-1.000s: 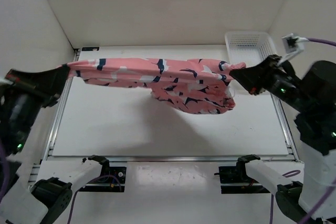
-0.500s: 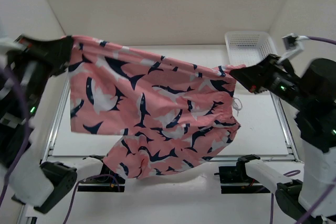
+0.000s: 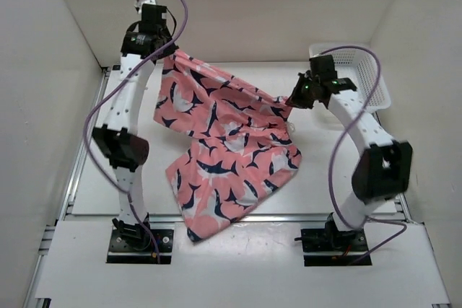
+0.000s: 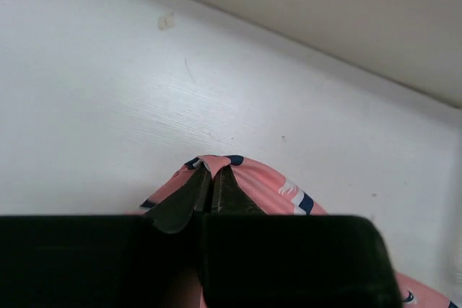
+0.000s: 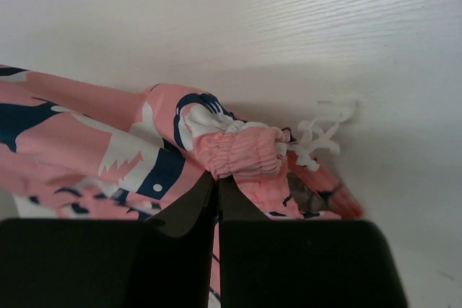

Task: Fold and stack the shorts
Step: Fold the shorts

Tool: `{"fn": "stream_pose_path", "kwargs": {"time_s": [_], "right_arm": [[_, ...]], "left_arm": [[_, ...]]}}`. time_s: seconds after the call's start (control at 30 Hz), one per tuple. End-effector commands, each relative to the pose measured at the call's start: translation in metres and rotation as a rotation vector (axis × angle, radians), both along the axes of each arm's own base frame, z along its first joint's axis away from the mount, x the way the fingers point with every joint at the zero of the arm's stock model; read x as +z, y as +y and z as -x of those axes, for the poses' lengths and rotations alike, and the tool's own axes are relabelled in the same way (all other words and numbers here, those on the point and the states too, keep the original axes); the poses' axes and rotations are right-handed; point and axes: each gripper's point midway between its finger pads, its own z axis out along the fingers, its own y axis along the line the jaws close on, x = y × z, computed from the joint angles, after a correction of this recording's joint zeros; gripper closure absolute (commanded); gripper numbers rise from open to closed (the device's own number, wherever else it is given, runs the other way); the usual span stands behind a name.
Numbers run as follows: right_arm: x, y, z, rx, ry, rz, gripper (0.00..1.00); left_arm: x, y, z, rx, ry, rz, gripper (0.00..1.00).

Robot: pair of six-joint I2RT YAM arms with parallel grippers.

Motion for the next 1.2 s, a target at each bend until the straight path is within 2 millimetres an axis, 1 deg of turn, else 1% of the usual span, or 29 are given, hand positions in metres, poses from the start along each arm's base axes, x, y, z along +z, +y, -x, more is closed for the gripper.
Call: {"fn": "stream_pose_path", "kwargs": {"time_s": [0.0,0.03,0.07,0.1,0.17,0.23,0.27,0.3,0.37,0.43,0.47,0.5,0.53,0.57,0.6,0.63,0.67,0.7,0.73,0.8,0.83,0.87,0.9,0.93,0.97,1.0,1.07,1.1,1.17], "right_arm": [[-0.035,-0.025,-0.048,-0.084,0.012,0.076,0.99],[-0.043,-0.022,-0.055,-0.075,0.030,0.071,0.99],[-0.055,-0.018,-0.071,-0.084,0.051,0.067,0.99],[-0.058,-0.019,-0.080,-0.085,0.055,0.057,0.99],[-0.065,-0.010,-0.099,-0.071,0.063,0.026,0.99],[-0.069,-0.004,-0.109,-0.063,0.069,0.005,0.99],[-0.060,-0.003,-0.113,-0.063,0.047,0.000,0.99],[-0.064,-0.001,-0.113,-0.055,0.058,-0.007,0.99],[-0.057,0.000,-0.110,-0.046,0.052,-0.017,0.99],[-0.046,-0.002,-0.100,-0.038,0.037,-0.013,0.99],[-0.053,-0.004,-0.090,-0.038,0.059,-0.009,0.99],[-0.052,-0.005,-0.083,-0.031,0.059,-0.002,0.99],[-0.038,-0.007,-0.074,-0.024,0.032,-0.001,0.99],[-0.037,-0.009,-0.066,-0.024,0.033,0.000,0.99],[-0.037,-0.012,-0.050,-0.017,0.039,0.007,0.99],[-0.038,-0.013,-0.042,-0.017,0.045,0.008,0.99],[-0.039,-0.015,-0.034,-0.011,0.048,0.015,0.99],[-0.045,-0.019,-0.019,-0.007,0.059,0.033,0.99],[-0.049,-0.023,-0.009,-0.014,0.082,0.046,0.99],[-0.061,-0.037,0.016,-0.036,0.113,0.102,0.99],[-0.064,-0.041,0.024,-0.034,0.116,0.116,0.99],[-0.066,-0.042,0.032,-0.026,0.119,0.124,0.99],[-0.061,-0.046,0.040,-0.034,0.107,0.131,0.99],[-0.072,-0.050,0.053,-0.038,0.134,0.144,0.99],[-0.076,-0.054,0.061,-0.036,0.142,0.161,0.99],[-0.073,-0.055,0.068,-0.036,0.130,0.159,0.99],[-0.090,-0.063,0.085,-0.051,0.176,0.192,0.99],[-0.093,-0.066,0.093,-0.064,0.194,0.197,0.99],[-0.109,-0.068,0.110,-0.069,0.240,0.201,0.99]], "left_arm": [[0.013,0.051,-0.028,0.092,-0.071,-0.028,0.90],[0.002,0.053,-0.036,0.090,-0.052,-0.025,0.90],[-0.023,0.050,-0.050,0.060,-0.010,-0.008,0.90],[-0.025,0.061,-0.056,0.066,-0.014,0.005,0.90],[-0.034,0.059,-0.063,0.051,-0.004,0.029,0.90],[-0.030,0.065,-0.068,0.049,-0.022,0.029,0.90],[-0.030,0.063,-0.068,0.041,-0.021,0.033,0.90],[-0.013,0.067,-0.061,0.035,-0.052,0.034,0.90],[-0.008,0.060,-0.049,-0.004,-0.041,0.055,0.90],[0.002,0.060,-0.021,-0.016,-0.021,0.051,0.90],[0.003,0.059,-0.010,-0.024,-0.010,0.055,0.90],[0.030,0.056,0.019,-0.034,-0.046,0.056,0.90],[0.002,0.052,0.034,-0.037,0.035,0.062,0.90],[-0.002,0.052,0.048,-0.028,0.053,0.075,0.90],[0.014,0.043,0.078,-0.068,0.032,0.093,0.90],[-0.020,0.040,0.097,-0.056,0.131,0.111,0.90],[-0.028,0.037,0.112,-0.059,0.157,0.116,0.90],[-0.018,0.035,0.136,-0.065,0.129,0.127,0.90],[-0.051,0.028,0.154,-0.075,0.210,0.128,0.90],[-0.069,0.018,0.181,-0.084,0.245,0.163,0.90],[-0.067,0.007,0.202,-0.119,0.232,0.184,0.90],[-0.097,0.003,0.219,-0.103,0.305,0.206,0.90],[-0.105,-0.004,0.230,-0.116,0.325,0.224,0.90],[-0.104,-0.008,0.244,-0.126,0.311,0.242,0.90],[-0.125,-0.019,0.260,-0.137,0.364,0.259,0.90],[-0.130,-0.023,0.270,-0.145,0.376,0.269,0.90],[-0.138,-0.035,0.291,-0.182,0.386,0.290,0.90],[-0.155,-0.039,0.302,-0.176,0.435,0.305,0.90],[-0.166,-0.046,0.316,-0.192,0.469,0.319,0.90]]}}
